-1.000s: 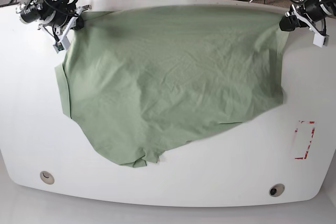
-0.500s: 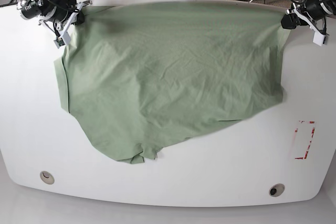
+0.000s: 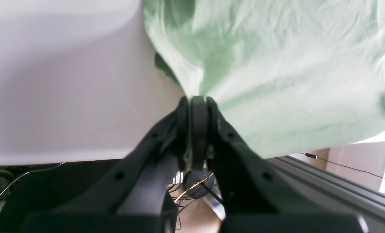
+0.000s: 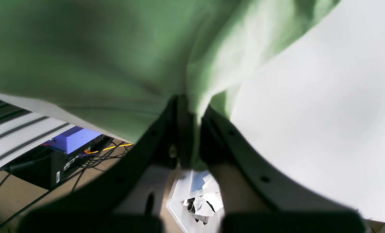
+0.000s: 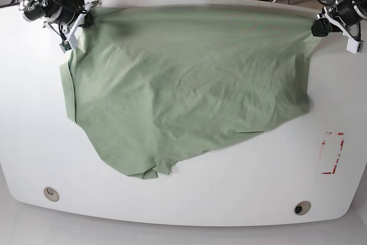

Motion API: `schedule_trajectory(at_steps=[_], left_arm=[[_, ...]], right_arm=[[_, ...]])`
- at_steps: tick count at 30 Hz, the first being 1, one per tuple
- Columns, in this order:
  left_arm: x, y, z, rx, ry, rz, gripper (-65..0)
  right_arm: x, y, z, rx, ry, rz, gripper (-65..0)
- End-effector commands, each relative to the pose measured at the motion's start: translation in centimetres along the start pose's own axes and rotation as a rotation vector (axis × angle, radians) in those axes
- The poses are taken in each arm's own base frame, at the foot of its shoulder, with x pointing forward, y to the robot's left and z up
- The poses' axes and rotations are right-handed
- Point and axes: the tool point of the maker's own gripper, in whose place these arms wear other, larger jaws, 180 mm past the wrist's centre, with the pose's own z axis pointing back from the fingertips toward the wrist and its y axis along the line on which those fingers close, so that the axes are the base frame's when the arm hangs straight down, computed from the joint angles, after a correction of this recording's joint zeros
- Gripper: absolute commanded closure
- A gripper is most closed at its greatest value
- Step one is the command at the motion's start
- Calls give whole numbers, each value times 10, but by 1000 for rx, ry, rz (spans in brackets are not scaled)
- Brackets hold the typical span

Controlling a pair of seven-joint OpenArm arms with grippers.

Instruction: Layout the t-shirt on the table in an organized manner, then fold the t-shirt properly

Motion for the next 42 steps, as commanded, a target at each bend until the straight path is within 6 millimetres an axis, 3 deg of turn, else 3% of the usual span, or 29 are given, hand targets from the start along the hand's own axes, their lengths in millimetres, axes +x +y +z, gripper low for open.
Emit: schedule_trajectory(at_steps=[1,4,9,10,16,20,26,32,42], left_arm=[[20,-11,4,-25,-48,-46,0],[35,-15,10,-24,-93,-74,0],[91,-30,24,-52,-255,-187,0],[109,-38,27,-73,-311,-224,0],[185,-71,40,-139,-523,-329,0],[237,-107,51,-192,-617,-450,0],[299,-141,67,-215,-744,-547,0],[348,-166,85,-254,-838,-579,0],[421,-207,140,-319,-996,-611,0]], right_arm=[[9,-9,9,-30,-33,6,0],[22,-16,17,-36,-100,-18,0],[71,-27,37,-33,-272,-18,0],[90,-33,46,-42,-327,-3,0],[156,-47,75,-79,-501,48,0],[206,-53,105,-108,-635,91,0],[262,-60,134,-107,-741,145,0],[301,-70,158,-102,-790,176,0],[373,-76,210,-92,-867,261,0]])
